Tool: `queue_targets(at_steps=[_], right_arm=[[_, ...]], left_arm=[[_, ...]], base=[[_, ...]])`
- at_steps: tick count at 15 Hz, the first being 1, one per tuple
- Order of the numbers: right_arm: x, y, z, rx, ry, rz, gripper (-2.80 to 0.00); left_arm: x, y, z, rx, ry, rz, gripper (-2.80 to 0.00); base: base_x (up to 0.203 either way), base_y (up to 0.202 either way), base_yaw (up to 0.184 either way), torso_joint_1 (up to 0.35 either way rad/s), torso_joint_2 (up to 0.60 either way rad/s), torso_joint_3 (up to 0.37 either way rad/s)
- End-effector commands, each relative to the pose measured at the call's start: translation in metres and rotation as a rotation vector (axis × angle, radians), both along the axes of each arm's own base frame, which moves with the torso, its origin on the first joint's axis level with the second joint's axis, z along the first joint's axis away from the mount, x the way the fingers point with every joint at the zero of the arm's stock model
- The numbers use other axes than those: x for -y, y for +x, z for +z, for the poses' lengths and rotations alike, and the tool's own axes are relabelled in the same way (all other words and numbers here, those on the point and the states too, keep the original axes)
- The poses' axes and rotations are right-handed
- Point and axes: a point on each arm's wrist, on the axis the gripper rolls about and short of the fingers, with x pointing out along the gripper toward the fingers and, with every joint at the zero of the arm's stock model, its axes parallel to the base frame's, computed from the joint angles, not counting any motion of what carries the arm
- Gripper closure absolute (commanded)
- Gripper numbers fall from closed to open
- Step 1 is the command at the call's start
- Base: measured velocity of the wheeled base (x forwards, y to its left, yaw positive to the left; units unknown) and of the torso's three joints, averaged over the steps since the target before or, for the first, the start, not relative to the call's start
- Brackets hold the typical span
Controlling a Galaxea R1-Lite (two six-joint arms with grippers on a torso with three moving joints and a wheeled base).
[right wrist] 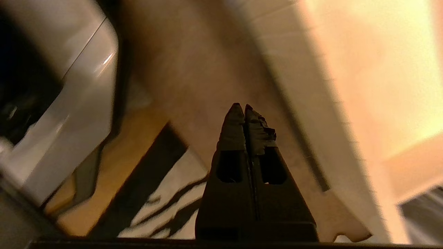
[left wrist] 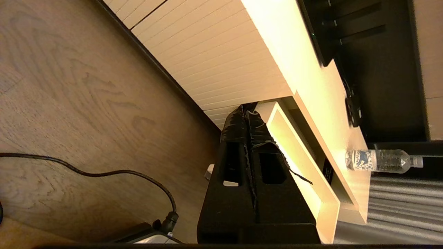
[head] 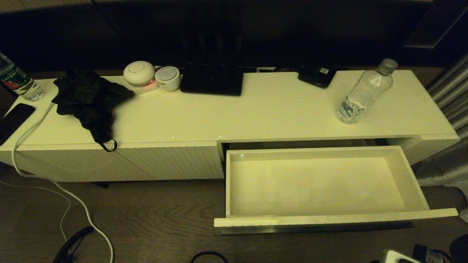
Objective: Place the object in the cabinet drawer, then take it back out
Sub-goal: Close the drawer
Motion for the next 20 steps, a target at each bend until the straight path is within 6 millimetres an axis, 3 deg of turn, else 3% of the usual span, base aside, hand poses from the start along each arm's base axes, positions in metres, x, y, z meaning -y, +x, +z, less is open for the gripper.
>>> queue_targets(at_steps=[1, 7, 17, 20], right_arm=[[-0.008, 0.008, -0.014, -0.087, -0.066, 0.007, 0.0], [-0.024, 0.053, -0.039, -0.164, -0.077, -0.121, 0.0], [-0.034, 0.103, -0.004, 0.038, 0.079, -0.286, 0.0], [-0.036, 0.108, -0.007, 0.067, 0.071, -0.316, 0.0]], left_arm=[[0.0, 0.0, 0.0, 0.002, -0.006, 0.0, 0.0], [0.0, 0.0, 0.0, 0.002, -0.006, 0.0, 0.0], [0.0, 0.0, 0.0, 0.002, -0.006, 0.0, 0.0], [0.0, 0.0, 0.0, 0.002, -0.006, 0.0, 0.0]], base=[[0.0, 0.0, 0.0, 0.0, 0.0, 0.0], [0.0, 0.0, 0.0, 0.0, 0.0, 0.0], [0.0, 0.0, 0.0, 0.0, 0.0, 0.0], [0.0, 0.0, 0.0, 0.0, 0.0, 0.0]])
